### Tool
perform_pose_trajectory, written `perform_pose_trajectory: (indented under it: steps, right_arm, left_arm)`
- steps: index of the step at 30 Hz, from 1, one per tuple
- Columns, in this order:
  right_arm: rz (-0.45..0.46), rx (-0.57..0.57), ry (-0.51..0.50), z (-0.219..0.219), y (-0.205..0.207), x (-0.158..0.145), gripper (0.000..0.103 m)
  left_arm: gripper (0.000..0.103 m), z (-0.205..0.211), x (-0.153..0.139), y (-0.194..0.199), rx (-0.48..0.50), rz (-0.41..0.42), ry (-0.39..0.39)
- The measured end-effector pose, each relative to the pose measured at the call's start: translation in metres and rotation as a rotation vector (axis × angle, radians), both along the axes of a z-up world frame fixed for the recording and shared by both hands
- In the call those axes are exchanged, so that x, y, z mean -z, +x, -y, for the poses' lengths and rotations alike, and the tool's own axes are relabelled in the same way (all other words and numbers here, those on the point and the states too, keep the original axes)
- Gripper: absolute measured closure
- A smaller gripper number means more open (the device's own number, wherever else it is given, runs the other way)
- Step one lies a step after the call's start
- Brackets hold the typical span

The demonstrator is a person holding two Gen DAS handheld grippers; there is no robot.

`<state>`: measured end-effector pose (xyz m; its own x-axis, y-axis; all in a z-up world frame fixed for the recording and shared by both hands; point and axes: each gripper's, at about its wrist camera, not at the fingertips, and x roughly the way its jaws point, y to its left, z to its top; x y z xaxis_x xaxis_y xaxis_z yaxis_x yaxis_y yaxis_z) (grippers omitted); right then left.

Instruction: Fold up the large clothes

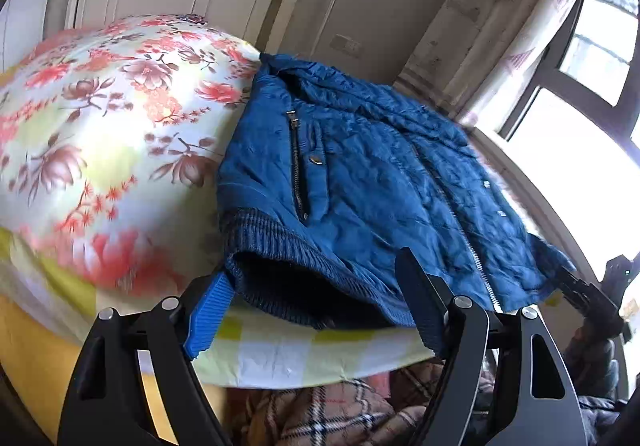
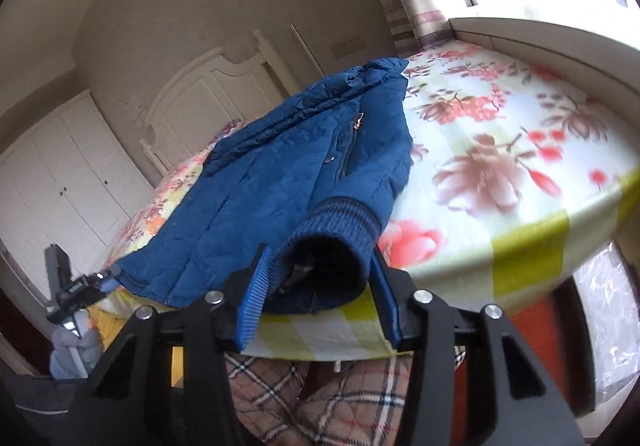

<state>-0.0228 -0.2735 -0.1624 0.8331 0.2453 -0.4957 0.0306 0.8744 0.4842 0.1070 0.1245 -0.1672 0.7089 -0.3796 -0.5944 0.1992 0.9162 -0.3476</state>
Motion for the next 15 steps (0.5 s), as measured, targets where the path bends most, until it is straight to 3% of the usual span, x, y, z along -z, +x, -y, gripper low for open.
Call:
perform_pose_trajectory:
  steps: [3, 5, 13, 15]
  right_arm:
    - [-0.069, 0.034, 0.003, 0.0, 0.013, 0.011, 0.05]
    - [-0.055, 0.04, 0.038, 0.001, 0.015, 0.015, 0.048]
    - [-0.085, 0.054, -0.025, -0.016, 0.056, 0.011, 0.05]
    - [-0.089, 0.066, -0.026, -0.018, 0.067, 0.011, 0.051]
  left_arm:
    - [0.03, -0.003, 0.013, 0.015, -0.022, -0.06, -0.022]
    - [0.03, -0.004, 0.02, 0.021, -0.025, -0.08, -0.036]
    - [0.029, 0.015, 0.019, 0.053, -0.013, -0.073, -0.034]
    - [0.029, 0.02, 0.019, 0.061, -0.029, -0.055, -0.004]
